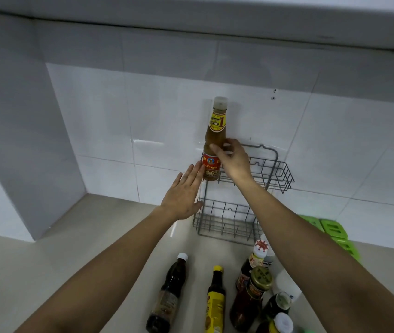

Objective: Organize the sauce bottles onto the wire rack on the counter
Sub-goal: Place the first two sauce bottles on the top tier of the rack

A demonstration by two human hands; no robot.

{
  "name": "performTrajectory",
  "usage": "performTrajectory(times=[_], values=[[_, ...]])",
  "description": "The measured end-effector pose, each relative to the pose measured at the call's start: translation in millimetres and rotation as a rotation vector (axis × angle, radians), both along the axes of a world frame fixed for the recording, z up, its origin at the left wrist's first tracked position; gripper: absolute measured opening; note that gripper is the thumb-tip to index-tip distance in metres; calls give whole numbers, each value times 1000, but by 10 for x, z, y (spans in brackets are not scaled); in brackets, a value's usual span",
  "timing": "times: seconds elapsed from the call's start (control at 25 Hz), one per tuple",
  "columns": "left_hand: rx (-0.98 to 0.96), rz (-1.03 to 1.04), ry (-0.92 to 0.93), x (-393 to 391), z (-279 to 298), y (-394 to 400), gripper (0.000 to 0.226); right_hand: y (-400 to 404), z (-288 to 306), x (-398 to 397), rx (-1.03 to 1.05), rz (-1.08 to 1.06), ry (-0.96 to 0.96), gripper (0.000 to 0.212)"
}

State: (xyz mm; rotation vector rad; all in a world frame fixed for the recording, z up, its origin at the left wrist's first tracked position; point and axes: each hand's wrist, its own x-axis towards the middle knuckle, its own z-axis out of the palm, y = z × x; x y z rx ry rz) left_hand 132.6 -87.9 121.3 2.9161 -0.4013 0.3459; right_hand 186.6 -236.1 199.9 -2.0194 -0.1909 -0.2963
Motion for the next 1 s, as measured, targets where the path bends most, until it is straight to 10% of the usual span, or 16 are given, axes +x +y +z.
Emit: performTrajectory(times=[0.32, 0.64, 1.0], values=[[-669, 209, 345, -808, -475, 331, 76, 193, -561, -893, 285, -141, 93, 29], [-775, 472, 820, -1613, -1414, 381, 80, 386, -2262, -1490, -35, 34, 824, 34], [-881, 465, 619, -1976, -1654, 135, 86, 459, -2289, -1764, 84, 31, 880, 36]])
